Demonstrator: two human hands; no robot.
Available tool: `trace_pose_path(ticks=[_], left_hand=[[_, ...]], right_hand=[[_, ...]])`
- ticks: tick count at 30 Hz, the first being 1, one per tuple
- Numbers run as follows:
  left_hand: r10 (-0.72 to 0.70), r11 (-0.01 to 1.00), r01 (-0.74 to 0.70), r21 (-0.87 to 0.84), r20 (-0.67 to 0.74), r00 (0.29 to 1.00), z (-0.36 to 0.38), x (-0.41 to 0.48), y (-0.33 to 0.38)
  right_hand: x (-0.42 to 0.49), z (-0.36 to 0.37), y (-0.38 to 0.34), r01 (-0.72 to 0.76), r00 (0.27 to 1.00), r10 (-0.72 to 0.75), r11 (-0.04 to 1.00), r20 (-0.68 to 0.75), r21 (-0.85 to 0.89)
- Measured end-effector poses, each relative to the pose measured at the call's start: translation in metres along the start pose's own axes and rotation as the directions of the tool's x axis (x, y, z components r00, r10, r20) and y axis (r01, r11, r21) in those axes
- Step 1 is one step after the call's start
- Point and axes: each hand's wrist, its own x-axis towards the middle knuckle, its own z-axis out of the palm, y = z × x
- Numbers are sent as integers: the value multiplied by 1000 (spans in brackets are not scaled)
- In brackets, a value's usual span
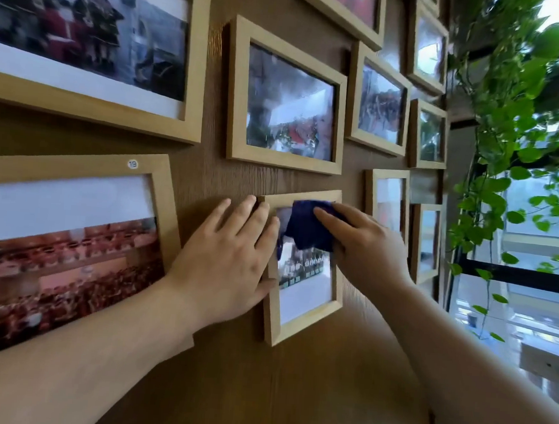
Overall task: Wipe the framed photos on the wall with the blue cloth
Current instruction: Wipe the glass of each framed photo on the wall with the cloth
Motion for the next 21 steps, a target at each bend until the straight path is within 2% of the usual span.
trace_pose_path(ticks=[3, 7, 11, 16, 21], left_hand=[[-41, 999, 41, 17, -10, 999, 12, 13, 2], [-67, 993, 65, 102, 13, 998, 32, 20, 6], [-86, 991, 86, 104, -8, 996, 44, 22, 7], [-118, 987, 120, 103, -24, 993, 54, 21, 11], [-137, 983, 136, 124, 3, 991, 60, 26, 15]], right_hand=[[8, 26, -4, -54, 994, 60, 996, -87, 71], [-18, 62, -25, -93, 993, 99, 992, -64, 89], [-47, 81, -27, -102, 993, 111, 979, -43, 179], [-85, 98, -29, -37, 997, 53, 960, -51, 277], [-65, 108, -4, 46, 993, -11, 955, -120, 294]])
